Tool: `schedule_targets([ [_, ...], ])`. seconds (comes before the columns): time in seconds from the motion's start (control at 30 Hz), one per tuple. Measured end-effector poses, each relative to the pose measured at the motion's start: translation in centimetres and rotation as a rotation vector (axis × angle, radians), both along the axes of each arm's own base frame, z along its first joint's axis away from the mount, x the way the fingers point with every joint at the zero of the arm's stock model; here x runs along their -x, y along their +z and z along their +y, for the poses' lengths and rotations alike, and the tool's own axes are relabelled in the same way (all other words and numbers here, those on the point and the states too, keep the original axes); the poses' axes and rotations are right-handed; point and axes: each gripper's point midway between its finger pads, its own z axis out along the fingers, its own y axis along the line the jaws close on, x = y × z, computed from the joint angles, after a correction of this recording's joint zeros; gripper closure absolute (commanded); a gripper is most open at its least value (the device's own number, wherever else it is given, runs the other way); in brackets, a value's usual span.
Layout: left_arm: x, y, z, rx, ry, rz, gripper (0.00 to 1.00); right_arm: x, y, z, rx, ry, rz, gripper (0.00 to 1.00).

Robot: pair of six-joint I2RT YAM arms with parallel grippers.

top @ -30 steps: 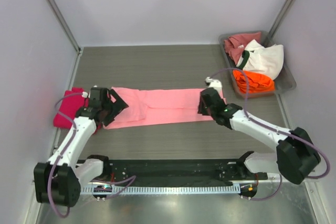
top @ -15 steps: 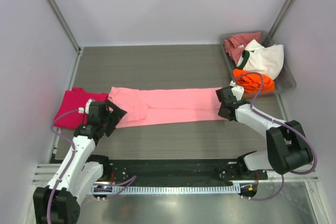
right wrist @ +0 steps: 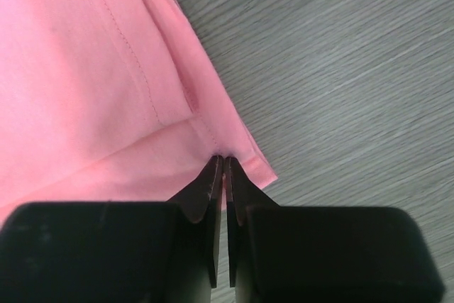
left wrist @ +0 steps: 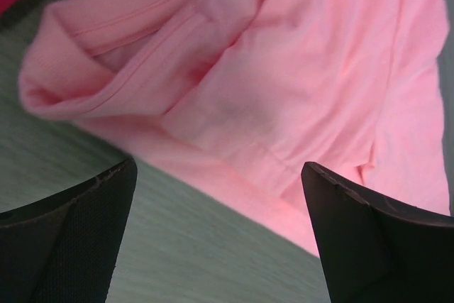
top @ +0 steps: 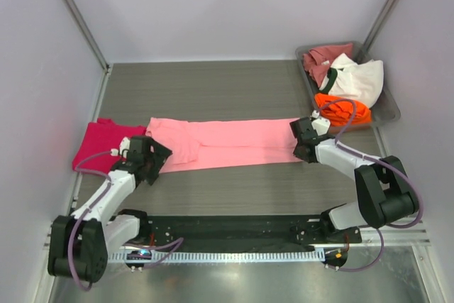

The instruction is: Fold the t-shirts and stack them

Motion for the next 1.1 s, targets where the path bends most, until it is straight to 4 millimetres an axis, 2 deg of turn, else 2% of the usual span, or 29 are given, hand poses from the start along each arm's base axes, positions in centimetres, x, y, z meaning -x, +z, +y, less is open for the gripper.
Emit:
schedule_targets([
  [0.13,-2.7,0.3,-0.4,0.005,0.003,-0.032,0.00,0.1,-0.1,0.3,-0.025,-0.011,0.000,0.98],
  [0.3,-5.7,0.3,-1.0,-0.017,-0.012,-0.037,0.00,0.1,-0.2,1.1,-0.061,-0.012,-0.013,0.99],
  [0.43,-8.6,0.4,-1.7,-0.028,-0.039,-0.037,0.01,1.4,-0.2,3.7,-0.127,0.044,-0.026,0.99],
  [0.53,-11.5,0.5,-2.6,-0.027,-0.078,-0.034,0.01,3.1,-0.2,7.2,-0.185,0.135,-0.008,0.99],
  [0.63,-15.4,0.5,-3.8,-0.018,-0.124,-0.045,0.00,5.9,-0.1,12.1,-0.248,0.262,0.025,0.99],
  [0.83,-22.6,1.0,-6.9,0.037,-0.245,-0.078,0.03,12.8,0.2,22.3,-0.344,0.524,0.133,0.99],
  [0.93,-25.1,1.2,-8.4,0.061,-0.307,-0.099,0.05,14.9,1.3,28.0,-0.418,0.630,0.147,0.96],
  [1.0,-26.4,1.3,-9.5,0.077,-0.354,-0.104,0.05,15.5,2.6,30.9,-0.480,0.682,0.137,0.89],
  [1.07,-27.9,1.4,-10.7,0.089,-0.404,-0.116,0.05,15.2,4.5,33.1,-0.530,0.721,0.104,0.80],
  [1.1,-28.4,1.5,-11.3,0.094,-0.429,-0.119,0.05,14.8,5.5,33.8,-0.549,0.735,0.083,0.67],
])
